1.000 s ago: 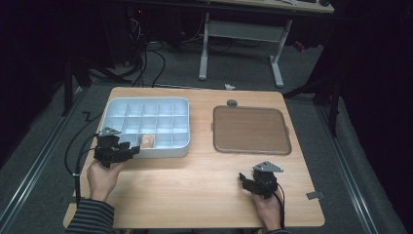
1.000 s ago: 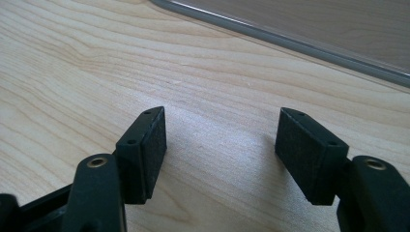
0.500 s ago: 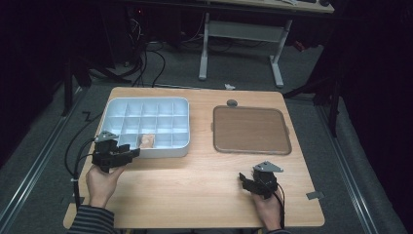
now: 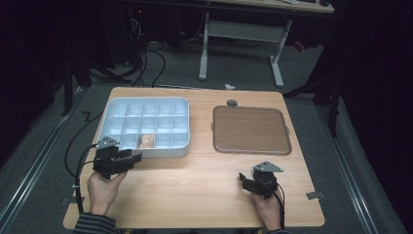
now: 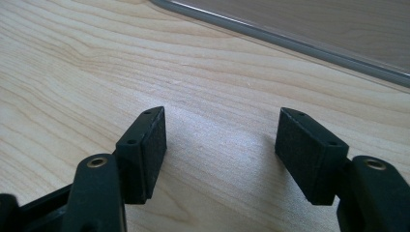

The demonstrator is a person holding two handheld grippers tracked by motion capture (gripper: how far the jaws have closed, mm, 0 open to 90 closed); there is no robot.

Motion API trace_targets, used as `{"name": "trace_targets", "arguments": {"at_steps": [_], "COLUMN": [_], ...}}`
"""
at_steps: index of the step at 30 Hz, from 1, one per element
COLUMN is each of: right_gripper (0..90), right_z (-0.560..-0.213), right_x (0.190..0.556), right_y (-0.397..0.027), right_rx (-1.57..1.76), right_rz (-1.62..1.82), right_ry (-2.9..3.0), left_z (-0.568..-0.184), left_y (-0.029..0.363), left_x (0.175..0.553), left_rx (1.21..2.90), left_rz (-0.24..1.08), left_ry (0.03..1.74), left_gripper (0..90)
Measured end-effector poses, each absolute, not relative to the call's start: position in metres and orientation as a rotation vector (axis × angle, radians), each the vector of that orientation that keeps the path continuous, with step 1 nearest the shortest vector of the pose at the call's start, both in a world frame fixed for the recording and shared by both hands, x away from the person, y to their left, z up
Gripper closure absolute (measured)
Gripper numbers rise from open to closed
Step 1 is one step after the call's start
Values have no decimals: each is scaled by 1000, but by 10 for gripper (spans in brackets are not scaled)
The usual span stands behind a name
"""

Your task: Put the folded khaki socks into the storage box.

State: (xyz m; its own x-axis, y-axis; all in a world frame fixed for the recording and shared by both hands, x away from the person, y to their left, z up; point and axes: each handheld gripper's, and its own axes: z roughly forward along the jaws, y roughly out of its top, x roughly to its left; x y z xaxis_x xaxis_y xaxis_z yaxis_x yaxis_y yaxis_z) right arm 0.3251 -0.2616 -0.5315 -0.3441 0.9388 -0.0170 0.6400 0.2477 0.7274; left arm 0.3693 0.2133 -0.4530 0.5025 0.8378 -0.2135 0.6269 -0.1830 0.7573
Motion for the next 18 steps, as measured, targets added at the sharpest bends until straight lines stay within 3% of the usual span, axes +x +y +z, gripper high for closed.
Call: {"name": "trace_targets", "arguments": {"at_steps": [18], "right_gripper": [355], "right_z": [-531], "right_x": [325], "right_y": [-262], "right_rx": [1434], "right_rz": [879], "right_ry": [2073], "left_z": [-465], "left_y": [206], "left_x": [360], "left_rx": [1900], "left_rz": [276], "left_ry": [1196], "left_gripper": [485]}}
